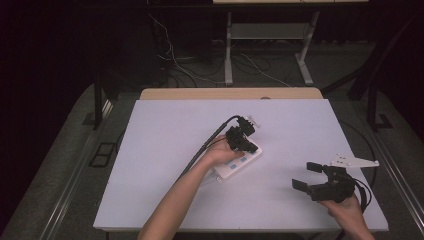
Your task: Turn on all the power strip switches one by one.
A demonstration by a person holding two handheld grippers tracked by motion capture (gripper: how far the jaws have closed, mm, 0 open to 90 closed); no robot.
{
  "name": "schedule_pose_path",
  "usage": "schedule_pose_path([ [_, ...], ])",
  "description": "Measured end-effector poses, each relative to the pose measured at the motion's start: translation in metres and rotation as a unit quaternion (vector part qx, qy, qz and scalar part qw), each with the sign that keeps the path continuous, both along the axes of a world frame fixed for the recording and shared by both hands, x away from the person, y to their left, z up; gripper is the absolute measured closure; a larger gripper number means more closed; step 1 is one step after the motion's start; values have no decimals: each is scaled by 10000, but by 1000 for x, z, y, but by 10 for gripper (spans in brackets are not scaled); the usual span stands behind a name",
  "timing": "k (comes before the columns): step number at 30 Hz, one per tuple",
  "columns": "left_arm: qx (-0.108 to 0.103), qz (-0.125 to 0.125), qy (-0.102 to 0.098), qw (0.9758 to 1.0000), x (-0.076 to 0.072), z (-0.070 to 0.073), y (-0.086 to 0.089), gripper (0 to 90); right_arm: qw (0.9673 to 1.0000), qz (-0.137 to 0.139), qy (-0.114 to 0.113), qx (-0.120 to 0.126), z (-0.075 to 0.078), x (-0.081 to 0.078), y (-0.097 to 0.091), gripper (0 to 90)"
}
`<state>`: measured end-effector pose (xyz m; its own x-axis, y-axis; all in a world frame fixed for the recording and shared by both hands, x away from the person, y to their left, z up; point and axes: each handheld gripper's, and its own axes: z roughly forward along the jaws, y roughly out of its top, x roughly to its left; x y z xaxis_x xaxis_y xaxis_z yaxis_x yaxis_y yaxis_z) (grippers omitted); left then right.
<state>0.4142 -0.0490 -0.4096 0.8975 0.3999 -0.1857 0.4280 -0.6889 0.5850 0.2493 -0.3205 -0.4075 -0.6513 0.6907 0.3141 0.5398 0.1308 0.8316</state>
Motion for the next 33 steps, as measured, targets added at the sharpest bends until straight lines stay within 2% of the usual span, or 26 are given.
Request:
schedule_pose_path([
  [4,-4,4,48,10000,1,-1,0,900,10000,-16,-9,16,0,0,-1,20],
  [8,40,-6,4,10000,0,-1,-1,900,10000,-30,-20,12,0,-1,-2,20],
  [13,-90,38,171,9998,4,-4,2,900,10000,-38,-20,8,0,0,-2,20],
  [19,-20,35,54,10000,1,-3,0,900,10000,-51,-19,9,0,0,-2,20],
  [25,-41,69,-1,10000,-1,-3,1,899,10000,-48,-23,-1,0,0,-2,20],
  [30,-147,142,-5,9998,-3,-3,4,897,10000,-48,-6,10,0,0,-3,20],
  [33,-367,137,29,9992,-5,1,7,895,10000,-41,-1,-23,-1,0,-2,20],
])
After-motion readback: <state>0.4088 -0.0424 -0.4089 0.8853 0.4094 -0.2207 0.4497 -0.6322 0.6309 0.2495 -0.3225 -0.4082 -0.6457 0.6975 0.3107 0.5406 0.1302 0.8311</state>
